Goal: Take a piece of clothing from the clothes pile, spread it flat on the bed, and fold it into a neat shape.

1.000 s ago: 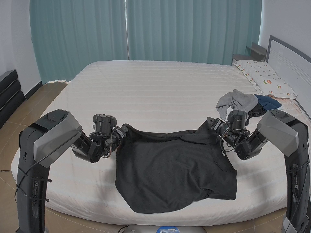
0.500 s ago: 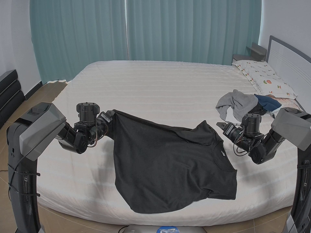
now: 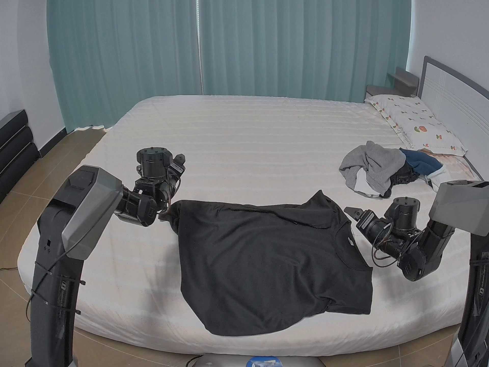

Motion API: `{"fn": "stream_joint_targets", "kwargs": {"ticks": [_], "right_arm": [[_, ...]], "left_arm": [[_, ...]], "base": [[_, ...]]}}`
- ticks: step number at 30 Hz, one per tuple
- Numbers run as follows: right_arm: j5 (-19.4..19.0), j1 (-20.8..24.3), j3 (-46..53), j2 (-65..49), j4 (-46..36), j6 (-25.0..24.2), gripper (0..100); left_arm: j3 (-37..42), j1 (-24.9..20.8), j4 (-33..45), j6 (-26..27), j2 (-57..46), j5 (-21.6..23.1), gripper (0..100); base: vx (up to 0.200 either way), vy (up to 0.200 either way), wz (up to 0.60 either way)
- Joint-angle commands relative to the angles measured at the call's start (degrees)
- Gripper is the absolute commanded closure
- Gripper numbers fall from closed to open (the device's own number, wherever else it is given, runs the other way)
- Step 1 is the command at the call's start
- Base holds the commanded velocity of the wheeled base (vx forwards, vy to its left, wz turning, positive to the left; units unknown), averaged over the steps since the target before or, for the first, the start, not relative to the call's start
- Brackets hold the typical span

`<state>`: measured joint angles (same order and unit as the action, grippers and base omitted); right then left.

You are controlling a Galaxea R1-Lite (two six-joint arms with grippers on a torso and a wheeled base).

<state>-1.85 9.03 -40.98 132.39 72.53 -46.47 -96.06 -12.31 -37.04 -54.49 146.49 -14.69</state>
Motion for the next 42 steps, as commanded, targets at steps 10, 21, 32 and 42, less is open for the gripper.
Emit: {"fn": "stream_joint_targets", "kwargs": {"ticks": [10, 21, 32, 42], "right_arm": [[-3.2, -2.2, 5.6, 1.8, 1.4, -1.7, 0], [-3.3, -2.4, 8.7, 0.6, 1.5, -1.9, 0], [-4.4, -2.0, 10.1, 0.9, 1.4, -3.8, 0], [-4.4, -1.6, 10.4, 1.0, 1.4, -3.9, 0]], "left_arm": [[26.5, -1.0, -3.5, -1.1, -10.1, 6.3, 0], [60.3, -4.7, -20.9, -1.2, -24.1, 10.0, 0], [72.1, -6.8, -35.3, -3.0, -17.7, 10.9, 0], [72.9, -11.7, -35.4, -2.5, -15.3, 10.6, 0]], "base": [[0.0, 0.0, 0.0], [0.0, 0.0, 0.0], [-0.036, 0.0, 0.0], [-0.08, 0.0, 0.0]]}}
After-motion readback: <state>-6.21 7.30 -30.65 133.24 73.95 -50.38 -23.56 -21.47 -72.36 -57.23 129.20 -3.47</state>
